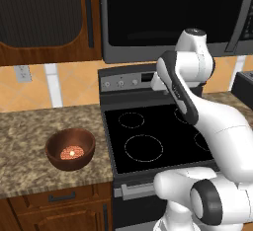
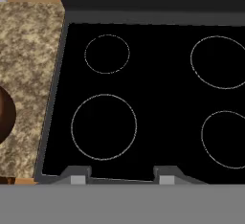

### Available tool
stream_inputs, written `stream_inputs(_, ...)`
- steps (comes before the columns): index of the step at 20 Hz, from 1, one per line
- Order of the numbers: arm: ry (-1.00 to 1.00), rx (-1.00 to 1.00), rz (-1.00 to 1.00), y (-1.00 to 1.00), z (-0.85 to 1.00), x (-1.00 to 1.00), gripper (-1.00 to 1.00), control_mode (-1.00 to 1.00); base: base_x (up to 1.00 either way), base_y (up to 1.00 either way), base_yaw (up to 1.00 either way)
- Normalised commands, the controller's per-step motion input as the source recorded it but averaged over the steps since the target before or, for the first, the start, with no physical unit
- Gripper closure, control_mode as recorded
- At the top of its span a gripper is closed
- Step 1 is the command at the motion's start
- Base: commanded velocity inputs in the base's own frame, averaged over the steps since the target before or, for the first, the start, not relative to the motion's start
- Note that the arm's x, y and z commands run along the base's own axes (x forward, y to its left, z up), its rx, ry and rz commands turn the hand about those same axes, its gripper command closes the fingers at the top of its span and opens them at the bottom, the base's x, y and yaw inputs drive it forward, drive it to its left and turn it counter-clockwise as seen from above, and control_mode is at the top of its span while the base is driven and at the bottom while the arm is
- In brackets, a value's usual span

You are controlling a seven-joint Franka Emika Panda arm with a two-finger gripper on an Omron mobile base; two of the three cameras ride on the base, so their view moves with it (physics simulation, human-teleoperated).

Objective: Open the microwave, place the bowl with waffle inside the microwave, then close the microwave door and turn it on.

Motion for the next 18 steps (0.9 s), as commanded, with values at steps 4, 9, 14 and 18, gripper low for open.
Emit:
stream_inputs(4, -0.05, 0.00, 0.00, 0.00, 0.00, -0.34, -1.00, -1.00, 0.00, 0.00, 0.00)
stream_inputs(9, -0.25, 0.03, -0.01, -0.22, 0.39, -0.77, -1.00, -1.00, 0.00, 0.00, 0.00)
stream_inputs(14, -0.08, 0.03, -0.08, -0.65, 0.69, -0.53, -1.00, -1.00, 0.00, 0.00, 0.00)
stream_inputs(18, 0.00, 0.00, -0.11, -0.83, 0.63, -0.48, -1.00, -1.00, 0.00, 0.00, 0.00)
